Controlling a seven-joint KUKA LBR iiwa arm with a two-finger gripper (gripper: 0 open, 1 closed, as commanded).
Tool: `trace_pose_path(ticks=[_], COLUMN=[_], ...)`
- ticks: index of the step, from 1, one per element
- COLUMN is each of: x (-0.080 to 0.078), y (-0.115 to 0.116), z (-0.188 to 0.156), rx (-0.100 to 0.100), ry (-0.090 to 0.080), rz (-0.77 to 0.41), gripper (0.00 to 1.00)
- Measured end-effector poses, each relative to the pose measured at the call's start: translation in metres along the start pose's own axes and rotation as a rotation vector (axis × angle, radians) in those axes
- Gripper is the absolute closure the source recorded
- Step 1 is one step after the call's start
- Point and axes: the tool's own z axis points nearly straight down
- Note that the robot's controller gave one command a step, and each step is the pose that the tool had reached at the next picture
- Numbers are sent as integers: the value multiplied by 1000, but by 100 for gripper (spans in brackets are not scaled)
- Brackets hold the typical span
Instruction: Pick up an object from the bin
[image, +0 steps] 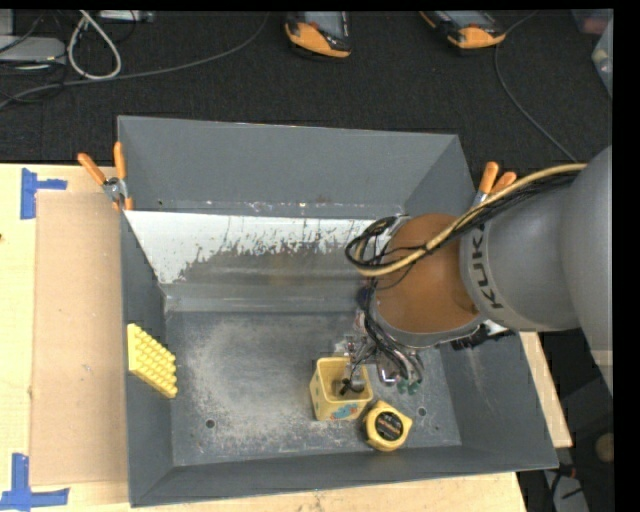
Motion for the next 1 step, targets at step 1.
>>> trace_pose_path(ticks=[1], x=[-4], y=[10], z=[-59], rx=[-1], ry=[6], rz=[-14], gripper=[100])
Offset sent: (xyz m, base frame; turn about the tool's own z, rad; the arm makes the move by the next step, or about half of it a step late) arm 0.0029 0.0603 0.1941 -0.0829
